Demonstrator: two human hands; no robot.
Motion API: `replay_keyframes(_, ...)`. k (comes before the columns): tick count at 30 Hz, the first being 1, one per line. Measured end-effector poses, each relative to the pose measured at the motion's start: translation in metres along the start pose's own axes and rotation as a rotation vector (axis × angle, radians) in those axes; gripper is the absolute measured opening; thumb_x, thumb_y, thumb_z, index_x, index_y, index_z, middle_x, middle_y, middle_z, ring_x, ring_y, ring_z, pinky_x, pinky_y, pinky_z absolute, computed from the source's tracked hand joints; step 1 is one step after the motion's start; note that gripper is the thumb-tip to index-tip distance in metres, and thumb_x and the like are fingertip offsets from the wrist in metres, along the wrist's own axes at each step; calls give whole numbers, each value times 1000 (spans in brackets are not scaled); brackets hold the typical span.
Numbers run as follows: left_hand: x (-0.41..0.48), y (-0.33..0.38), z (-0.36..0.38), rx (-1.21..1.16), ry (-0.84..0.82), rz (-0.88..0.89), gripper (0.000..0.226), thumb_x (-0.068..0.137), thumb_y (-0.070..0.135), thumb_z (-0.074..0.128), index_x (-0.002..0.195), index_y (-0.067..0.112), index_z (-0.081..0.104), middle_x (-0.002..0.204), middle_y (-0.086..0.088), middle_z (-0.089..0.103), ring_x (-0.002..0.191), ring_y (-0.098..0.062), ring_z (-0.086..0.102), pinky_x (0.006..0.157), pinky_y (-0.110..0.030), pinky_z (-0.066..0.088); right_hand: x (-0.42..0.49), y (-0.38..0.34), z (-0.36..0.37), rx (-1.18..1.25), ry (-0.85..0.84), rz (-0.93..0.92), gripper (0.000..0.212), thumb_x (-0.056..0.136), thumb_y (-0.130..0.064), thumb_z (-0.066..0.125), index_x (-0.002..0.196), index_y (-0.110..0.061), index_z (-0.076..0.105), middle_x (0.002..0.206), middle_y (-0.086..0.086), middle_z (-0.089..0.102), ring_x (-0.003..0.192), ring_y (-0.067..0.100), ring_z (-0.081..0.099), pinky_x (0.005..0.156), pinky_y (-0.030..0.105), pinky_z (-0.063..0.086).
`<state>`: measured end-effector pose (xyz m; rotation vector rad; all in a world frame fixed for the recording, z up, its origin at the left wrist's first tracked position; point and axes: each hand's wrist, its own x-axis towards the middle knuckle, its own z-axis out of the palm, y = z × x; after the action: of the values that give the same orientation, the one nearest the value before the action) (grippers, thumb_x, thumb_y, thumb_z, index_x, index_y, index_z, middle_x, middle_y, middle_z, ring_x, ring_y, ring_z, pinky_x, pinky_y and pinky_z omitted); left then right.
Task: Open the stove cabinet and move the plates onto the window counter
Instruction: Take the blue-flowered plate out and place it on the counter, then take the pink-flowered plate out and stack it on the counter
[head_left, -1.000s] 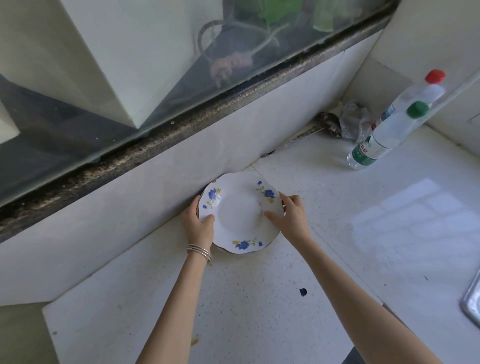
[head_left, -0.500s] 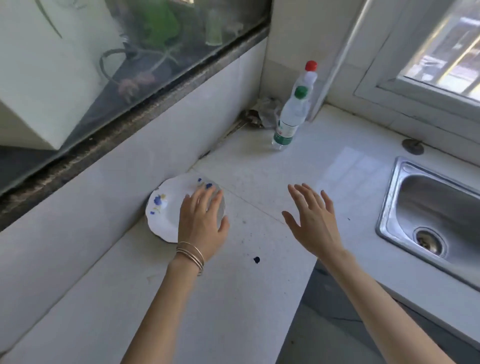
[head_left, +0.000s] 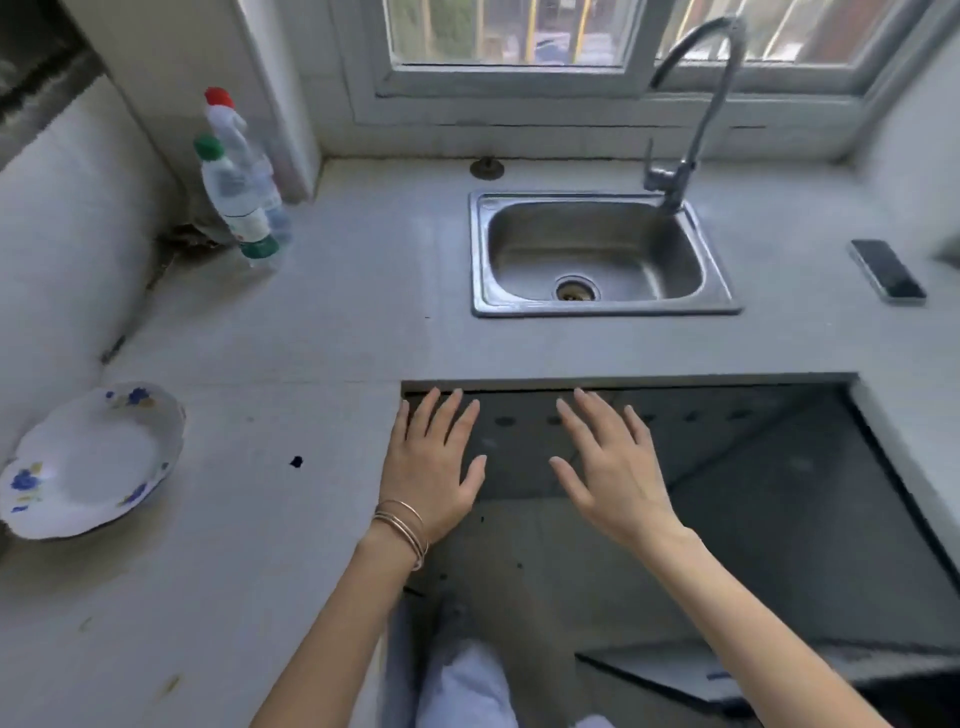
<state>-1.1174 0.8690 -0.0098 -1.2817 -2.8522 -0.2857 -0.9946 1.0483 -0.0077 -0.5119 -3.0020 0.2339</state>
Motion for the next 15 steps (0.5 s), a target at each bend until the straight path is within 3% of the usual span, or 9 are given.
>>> replay_keyframes(7,-33,158,24,30,-89,363,58,82,45,33,129,17,52,133,-6,55,126,-25,47,107,-49,29,-175,92,-23,-5,10,309,59,86,-44,38,137,-14,43,141,10,47,132,22,41,106,48,34)
replay_keyframes(11,-53,239,36,23,-161,567,57,82,46,32,126,17,56,129,-6,58,122,-24,52,101,-52,39,-272,127,-33,-19,-19,530,59,86,-44,36,137,-14,44,140,9,48,131,23,42,105,49,37)
replay_keyframes(15,-69,299,53,26,-232,778,57,84,48,32,127,20,55,130,-5,57,123,-25,50,106,-49,26,-345,141,-36,8,-10,731,60,85,-44,34,137,-16,42,141,10,47,132,25,41,105,51,36)
